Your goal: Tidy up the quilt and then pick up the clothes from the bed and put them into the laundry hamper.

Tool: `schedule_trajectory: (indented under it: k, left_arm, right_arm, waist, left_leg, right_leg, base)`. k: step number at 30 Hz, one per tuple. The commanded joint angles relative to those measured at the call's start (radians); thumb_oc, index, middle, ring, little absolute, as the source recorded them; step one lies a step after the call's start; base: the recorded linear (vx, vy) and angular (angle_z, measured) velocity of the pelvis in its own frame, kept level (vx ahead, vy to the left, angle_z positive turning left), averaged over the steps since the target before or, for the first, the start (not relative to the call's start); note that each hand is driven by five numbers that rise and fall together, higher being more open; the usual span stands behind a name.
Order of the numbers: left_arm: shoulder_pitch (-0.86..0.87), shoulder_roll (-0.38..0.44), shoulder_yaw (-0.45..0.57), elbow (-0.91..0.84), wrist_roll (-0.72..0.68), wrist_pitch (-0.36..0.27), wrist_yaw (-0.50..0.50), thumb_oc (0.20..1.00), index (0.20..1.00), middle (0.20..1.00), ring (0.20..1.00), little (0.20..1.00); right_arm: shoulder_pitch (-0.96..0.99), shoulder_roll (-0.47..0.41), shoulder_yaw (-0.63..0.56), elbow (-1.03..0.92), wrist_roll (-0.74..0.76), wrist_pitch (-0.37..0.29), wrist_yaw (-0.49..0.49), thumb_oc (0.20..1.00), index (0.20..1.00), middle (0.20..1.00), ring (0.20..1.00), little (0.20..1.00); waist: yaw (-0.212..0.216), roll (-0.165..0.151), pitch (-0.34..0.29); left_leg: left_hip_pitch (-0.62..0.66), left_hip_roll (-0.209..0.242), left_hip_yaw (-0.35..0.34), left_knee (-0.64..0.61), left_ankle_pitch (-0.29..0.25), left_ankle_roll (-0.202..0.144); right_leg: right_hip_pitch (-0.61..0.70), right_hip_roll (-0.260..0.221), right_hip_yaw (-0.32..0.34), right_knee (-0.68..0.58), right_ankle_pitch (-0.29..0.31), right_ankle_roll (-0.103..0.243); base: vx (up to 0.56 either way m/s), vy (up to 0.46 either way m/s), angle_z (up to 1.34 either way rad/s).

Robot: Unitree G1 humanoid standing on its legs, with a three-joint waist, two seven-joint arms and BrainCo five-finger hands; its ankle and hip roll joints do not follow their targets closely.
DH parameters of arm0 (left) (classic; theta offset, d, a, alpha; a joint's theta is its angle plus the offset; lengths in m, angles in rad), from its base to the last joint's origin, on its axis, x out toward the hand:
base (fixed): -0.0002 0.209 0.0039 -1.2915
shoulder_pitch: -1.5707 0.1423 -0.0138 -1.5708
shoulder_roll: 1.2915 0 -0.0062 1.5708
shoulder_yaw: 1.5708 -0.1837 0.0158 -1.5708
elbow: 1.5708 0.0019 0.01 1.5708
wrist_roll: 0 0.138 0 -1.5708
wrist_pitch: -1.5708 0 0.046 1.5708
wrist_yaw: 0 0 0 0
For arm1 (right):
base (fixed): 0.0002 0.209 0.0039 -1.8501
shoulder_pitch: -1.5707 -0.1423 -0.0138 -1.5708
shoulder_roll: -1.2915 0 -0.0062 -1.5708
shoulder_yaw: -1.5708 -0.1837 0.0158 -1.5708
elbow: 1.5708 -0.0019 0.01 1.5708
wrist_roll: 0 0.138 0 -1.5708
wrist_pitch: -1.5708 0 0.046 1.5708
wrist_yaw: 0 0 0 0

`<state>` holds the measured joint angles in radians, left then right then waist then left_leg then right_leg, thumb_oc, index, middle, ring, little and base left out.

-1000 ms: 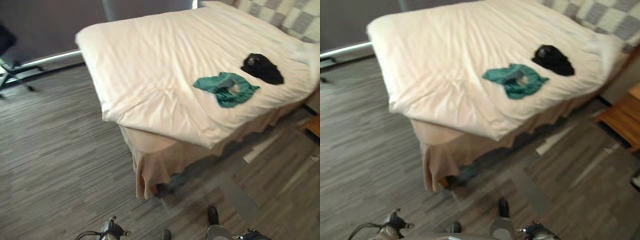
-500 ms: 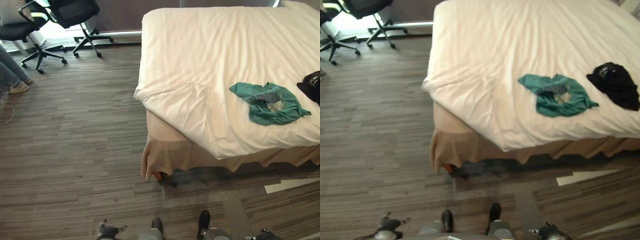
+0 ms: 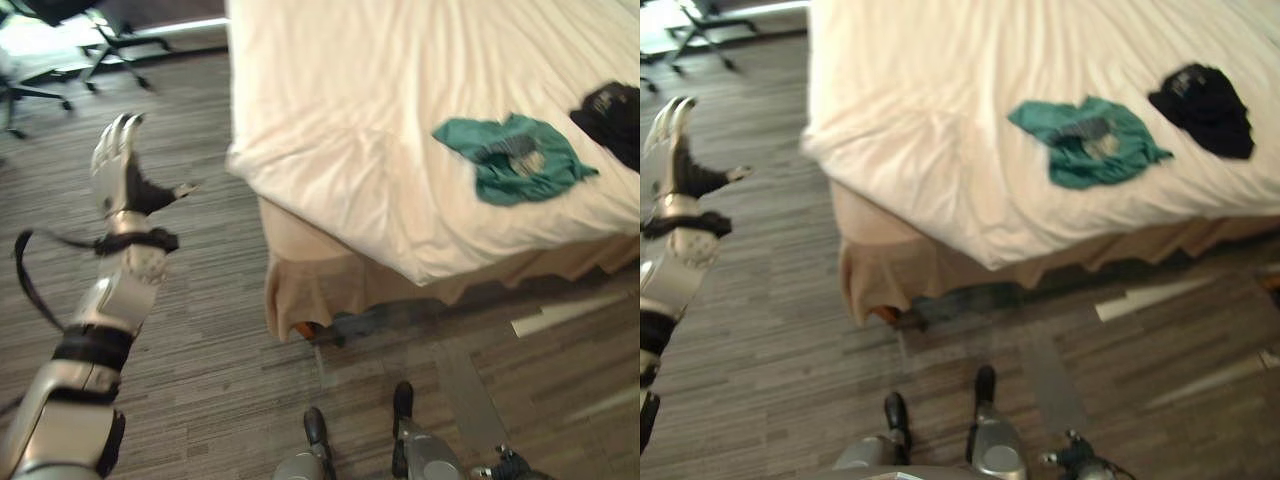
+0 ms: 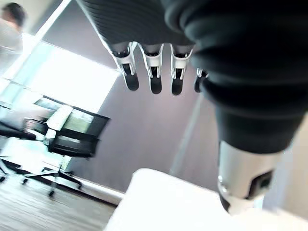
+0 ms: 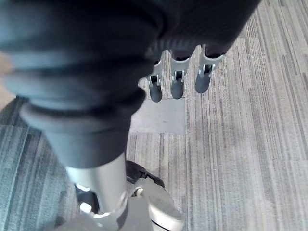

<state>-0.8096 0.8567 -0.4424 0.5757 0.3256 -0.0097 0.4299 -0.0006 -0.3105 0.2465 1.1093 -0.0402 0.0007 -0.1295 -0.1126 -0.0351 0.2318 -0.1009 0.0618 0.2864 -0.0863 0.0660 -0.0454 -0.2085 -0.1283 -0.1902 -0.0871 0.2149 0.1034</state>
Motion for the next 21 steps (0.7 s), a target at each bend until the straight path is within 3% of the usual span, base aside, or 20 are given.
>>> schedule_trajectory:
  k: [1,2,3,4,7,14,15,16,18,21]
  left_arm:
    - [-0.237,0.027,-0.067,0.135,0.138,0.029,0.036,1.0,1.0,1.0,1.0,1.0]
    - [-0.355,0.04,-0.177,0.184,0.221,0.049,0.023,1.0,1.0,1.0,1.0,1.0]
    - [-0.361,0.039,-0.182,0.187,0.22,0.048,0.024,1.0,1.0,1.0,1.0,1.0]
    - [-0.467,0.039,-0.285,0.241,0.289,0.072,0.004,1.0,1.0,1.0,1.0,1.0]
    - [-0.583,-0.005,-0.385,0.354,0.333,0.093,-0.034,1.0,1.0,1.0,1.0,1.0]
    - [-0.573,-0.134,-0.383,0.497,0.307,0.092,-0.074,1.0,1.0,1.0,1.0,1.0]
    - [-0.559,-0.147,-0.388,0.51,0.316,0.089,-0.084,0.511,0.511,0.511,0.511,0.511]
    - [-0.505,-0.172,-0.398,0.521,0.344,0.083,-0.113,0.2,0.2,0.2,0.2,0.2]
    - [-0.464,-0.184,-0.386,0.52,0.346,0.082,-0.12,0.2,0.2,0.2,0.2,0.2]
    - [-0.215,-0.191,-0.292,0.454,0.337,0.066,-0.129,0.2,0.2,0.2,0.2,0.2]
  right_arm:
    - [-0.092,-0.075,0.015,-0.002,0.021,-0.015,-0.038,1.0,1.0,1.0,1.0,1.0]
    - [-0.103,-0.085,0.03,-0.03,0.036,-0.03,-0.044,1.0,1.0,1.0,1.0,1.0]
    - [-0.104,-0.083,0.029,-0.03,0.036,-0.03,-0.044,1.0,1.0,1.0,1.0,1.0]
    - [-0.112,-0.093,0.033,-0.05,0.046,-0.038,-0.057,1.0,1.0,1.0,1.0,1.0]
    - [-0.119,-0.097,0.027,-0.066,0.07,-0.043,-0.074,1.0,1.0,1.0,1.0,1.0]
    - [-0.121,-0.076,0.03,-0.029,0.116,-0.046,-0.093,1.0,1.0,1.0,1.0,1.0]
    - [-0.119,-0.073,0.032,-0.022,0.118,-0.046,-0.091,1.0,1.0,1.0,1.0,1.0]
    - [-0.112,-0.068,0.032,-0.007,0.126,-0.045,-0.09,1.0,1.0,1.0,1.0,1.0]
    - [-0.113,-0.067,0.028,0.001,0.131,-0.045,-0.091,1.0,1.0,1.0,1.0,1.0]
    - [-0.094,-0.079,0.003,-0.077,0.129,-0.052,-0.105,1.0,1.0,1.0,1.0,1.0]
  waist:
    - [-0.034,0.035,0.072]
    - [-0.049,0.038,0.089]
    - [-0.047,0.036,0.089]
    - [-0.061,0.045,0.116]
    - [-0.077,0.057,0.157]
    - [-0.104,0.061,0.212]
    - [-0.104,0.063,0.214]
    - [-0.102,0.067,0.213]
    - [-0.101,0.069,0.21]
    - [-0.086,0.078,0.178]
  left_leg:
    - [0.024,0.077,-0.015,0.031,-0.045,-0.084]
    - [-0.01,0.076,-0.003,0.051,-0.045,-0.084]
    - [-0.011,0.076,-0.003,0.053,-0.046,-0.084]
    - [-0.038,0.075,0.01,0.069,-0.047,-0.083]
    - [-0.069,0.078,0.023,0.085,-0.048,-0.083]
    - [-0.108,0.078,0.031,0.135,-0.062,-0.084]
    - [-0.108,0.077,0.032,0.138,-0.064,-0.084]
    - [-0.096,0.077,0.03,0.142,-0.071,-0.084]
    - [-0.085,0.078,0.029,0.138,-0.073,-0.084]
    - [-0.009,0.072,0.03,0.101,-0.076,-0.084]
  right_leg:
    - [-0.009,-0.036,0.039,0.083,-0.171,0.095]
    - [-0.04,-0.04,0.053,0.082,-0.161,0.099]
    - [-0.041,-0.041,0.053,0.082,-0.161,0.099]
    - [-0.071,-0.049,0.063,0.086,-0.154,0.104]
    - [-0.119,-0.057,0.071,0.105,-0.155,0.108]
    - [-0.171,-0.071,0.084,0.155,-0.167,0.104]
    - [-0.172,-0.072,0.085,0.161,-0.17,0.102]
    - [-0.161,-0.076,0.079,0.172,-0.178,0.101]
    - [-0.149,-0.077,0.077,0.169,-0.182,0.1]
    - [-0.078,-0.072,0.062,0.147,-0.188,0.099]
  base:
    - [-0.07,-0.022,-0.27]
    - [-0.03,-0.01,-0.26]
    - [-0.05,-0.005,-0.27]
    - [-0.04,-0.002,-0.25]
    - [-0.04,-0.006,-0.22]
    - [-0.03,-0.018,-0.14]
    - [0.0,0.0,0.0]
    - [0.01,-0.009,0.08]
    - [0.04,-0.011,0.11]
    - [0.09,0.019,0.05]
